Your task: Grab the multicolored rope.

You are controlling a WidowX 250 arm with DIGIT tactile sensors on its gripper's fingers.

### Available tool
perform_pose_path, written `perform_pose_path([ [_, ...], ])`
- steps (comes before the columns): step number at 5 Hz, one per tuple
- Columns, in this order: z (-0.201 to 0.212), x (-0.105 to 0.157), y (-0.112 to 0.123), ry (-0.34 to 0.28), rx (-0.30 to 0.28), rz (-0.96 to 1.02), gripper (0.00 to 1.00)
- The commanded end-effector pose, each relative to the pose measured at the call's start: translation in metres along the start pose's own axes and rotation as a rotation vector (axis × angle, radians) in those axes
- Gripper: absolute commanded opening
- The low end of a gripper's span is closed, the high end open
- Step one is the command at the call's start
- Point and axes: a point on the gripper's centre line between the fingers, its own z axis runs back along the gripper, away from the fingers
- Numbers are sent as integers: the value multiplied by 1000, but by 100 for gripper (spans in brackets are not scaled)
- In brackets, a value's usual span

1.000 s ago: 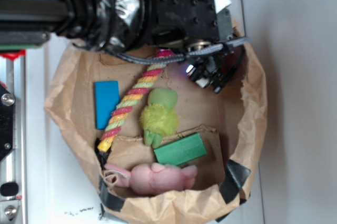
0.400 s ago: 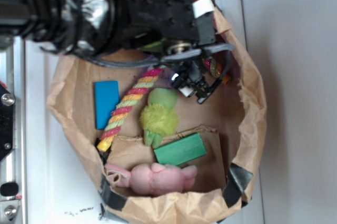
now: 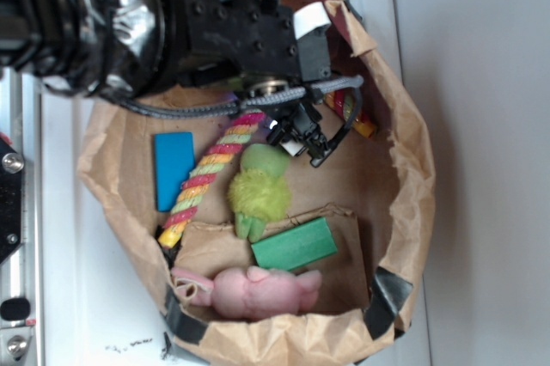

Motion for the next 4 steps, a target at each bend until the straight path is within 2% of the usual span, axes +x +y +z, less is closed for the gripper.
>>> perform_pose_path([
  [1,0,-22,-1,-18,16,17,100],
  [2,-4,-34,1,-25,31,1,100],
  [3,-5,-31,-1,-36,21,1,54],
  [4,-5,-30,-2,-43,22,12,0],
])
